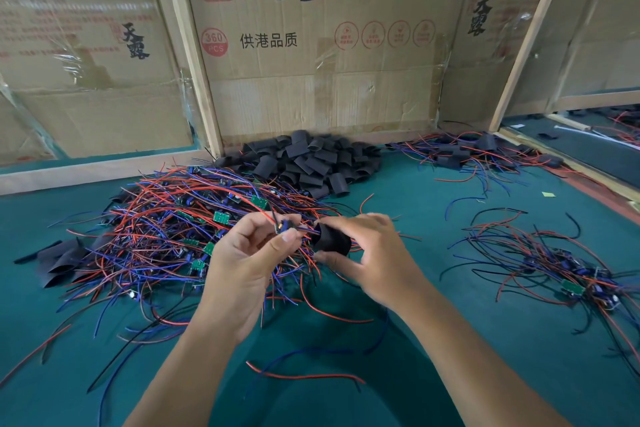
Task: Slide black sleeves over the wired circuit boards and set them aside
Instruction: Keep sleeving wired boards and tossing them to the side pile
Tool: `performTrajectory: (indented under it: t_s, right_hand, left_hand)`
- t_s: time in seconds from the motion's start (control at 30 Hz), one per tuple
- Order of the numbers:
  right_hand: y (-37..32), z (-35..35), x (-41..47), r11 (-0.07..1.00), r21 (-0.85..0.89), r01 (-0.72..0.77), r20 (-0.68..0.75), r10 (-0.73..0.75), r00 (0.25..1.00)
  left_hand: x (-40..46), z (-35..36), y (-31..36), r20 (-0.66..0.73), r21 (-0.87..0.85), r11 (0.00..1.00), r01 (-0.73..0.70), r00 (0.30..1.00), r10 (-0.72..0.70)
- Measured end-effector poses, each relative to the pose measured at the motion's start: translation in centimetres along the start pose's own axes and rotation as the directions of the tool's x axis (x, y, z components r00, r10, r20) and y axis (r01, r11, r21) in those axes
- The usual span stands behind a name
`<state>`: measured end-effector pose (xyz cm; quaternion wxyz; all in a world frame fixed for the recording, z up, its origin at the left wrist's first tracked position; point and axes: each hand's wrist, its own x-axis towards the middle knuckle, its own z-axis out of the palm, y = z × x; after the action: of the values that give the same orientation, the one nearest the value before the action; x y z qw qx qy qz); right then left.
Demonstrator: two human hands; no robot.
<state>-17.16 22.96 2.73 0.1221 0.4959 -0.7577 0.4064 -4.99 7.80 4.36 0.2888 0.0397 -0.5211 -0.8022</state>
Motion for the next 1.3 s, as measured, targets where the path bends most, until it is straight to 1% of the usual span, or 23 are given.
performTrajectory:
  t_s: [0.07, 0.13, 0.27, 0.47, 0.6, 0.7, 0.83, 0.9, 1.03, 1.13, 1.3]
  right_hand:
    - [-0.06, -0.25, 0.0, 0.996, 0.092, -0.004, 0.034, 0.001, 0.999]
    - [-0.25, -0.21, 0.01, 0.99, 0.14, -0.021, 0.082, 0.009, 0.997]
    - [-0.58, 0.38, 0.02, 0.989, 0.148, -0.011, 0.088, -0.002, 0.996]
    - [-0.45, 0.22, 0.07, 0.991, 0.135, -0.008, 0.079, -0.002, 0.997]
    - [-0.45, 0.37, 0.03, 0.994, 0.109, 0.006, 0.08, -0.015, 0.997]
    - [-0.4, 0.58, 0.0, 0.995, 0.104, 0.011, 0.081, -0.019, 0.996]
    - [-0.14, 0.45, -0.01, 0.994, 0.107, 0.0, 0.099, -0.011, 0.995]
    - [-0.12, 0.32, -0.06, 0.995, 0.101, -0.004, 0.11, -0.007, 0.994]
    - [-0.38, 0.22, -0.17, 0.994, 0.106, 0.012, 0.107, -0.023, 0.994]
    - [-0.52, 0.07, -0.18, 0.997, 0.076, 0.012, 0.108, -0.021, 0.994]
    - [-1.0, -0.35, -0.2, 0.999, -0.021, 0.03, 0.14, -0.027, 0.99]
  left_hand:
    - [-0.02, -0.07, -0.23, 0.029, 0.081, 0.997, 0.017, 0.999, -0.019]
    - [-0.02, -0.2, -0.37, 0.049, 0.115, 0.993, 0.013, 0.999, -0.019]
    - [-0.05, -0.39, -0.58, 0.091, 0.177, 0.984, 0.004, 0.996, -0.021]
    - [-0.06, -0.78, -0.4, 0.136, 0.257, 0.965, 0.04, 0.988, -0.077]
    - [-0.11, -0.75, -0.47, 0.099, 0.335, 0.942, 0.002, 0.994, -0.037]
    - [-0.1, -0.75, -0.33, 0.069, 0.322, 0.946, 0.03, 0.996, -0.055]
    - [-0.2, -0.65, -0.29, 0.105, 0.254, 0.962, 0.097, 0.986, -0.127]
    - [-0.22, -0.66, -0.36, 0.107, 0.22, 0.97, 0.102, 0.986, -0.128]
    - [-0.21, -0.69, -0.49, 0.104, 0.229, 0.969, 0.092, 0.988, -0.118]
    - [-0.1, -0.62, -0.62, 0.087, 0.223, 0.97, 0.101, 0.989, -0.123]
    - [-0.03, -0.78, -0.63, 0.067, 0.221, 0.967, 0.128, 0.987, -0.146]
